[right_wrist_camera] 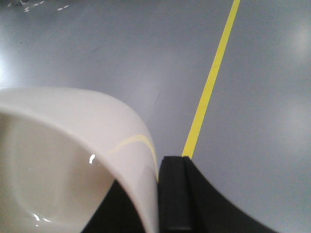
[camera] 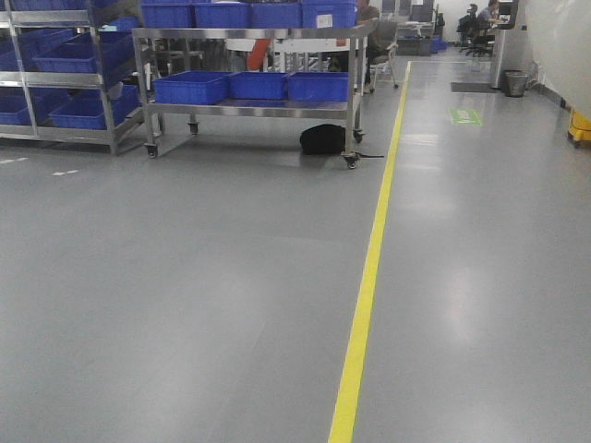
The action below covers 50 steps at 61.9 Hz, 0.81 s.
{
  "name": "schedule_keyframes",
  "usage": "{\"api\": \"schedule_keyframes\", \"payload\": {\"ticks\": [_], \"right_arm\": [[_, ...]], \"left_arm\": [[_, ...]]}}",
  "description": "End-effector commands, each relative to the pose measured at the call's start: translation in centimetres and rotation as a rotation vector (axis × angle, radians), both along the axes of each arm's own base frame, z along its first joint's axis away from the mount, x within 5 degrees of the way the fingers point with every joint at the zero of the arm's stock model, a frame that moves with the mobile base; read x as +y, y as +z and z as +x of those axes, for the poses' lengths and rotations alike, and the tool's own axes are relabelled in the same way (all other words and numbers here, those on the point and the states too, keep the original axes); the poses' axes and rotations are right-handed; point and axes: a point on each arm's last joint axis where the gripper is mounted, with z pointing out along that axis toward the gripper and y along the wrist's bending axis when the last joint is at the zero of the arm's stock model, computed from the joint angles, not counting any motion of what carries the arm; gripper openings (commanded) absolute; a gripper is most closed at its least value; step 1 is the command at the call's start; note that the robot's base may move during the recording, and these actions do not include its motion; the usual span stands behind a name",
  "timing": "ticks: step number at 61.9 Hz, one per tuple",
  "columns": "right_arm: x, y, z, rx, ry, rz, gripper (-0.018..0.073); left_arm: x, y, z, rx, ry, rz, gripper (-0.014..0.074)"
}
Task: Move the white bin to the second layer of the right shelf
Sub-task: 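Drive the base away from the table holding the bin in the right gripper, then drive the base past the blue crate racks toward the roller shelf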
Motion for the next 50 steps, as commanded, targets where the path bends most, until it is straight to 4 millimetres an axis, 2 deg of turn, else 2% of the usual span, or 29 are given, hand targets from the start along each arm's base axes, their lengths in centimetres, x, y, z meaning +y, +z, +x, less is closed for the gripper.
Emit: {"api": "schedule_keyframes", "payload": {"ticks": [1,50], "right_arm": [[-0.08,1.81,0.08,-0.118,-0.015,0.027,0.0049],[-0.07,1.80,0.07,-0.117,-0.015,0.027,0.0049]], "left_arm": [[0.03,-0.39,0.03,-0.061,0.003,-0.017,0.0085],[0.03,-0.39,0.03,-0.061,0.003,-0.017,0.0085]]}}
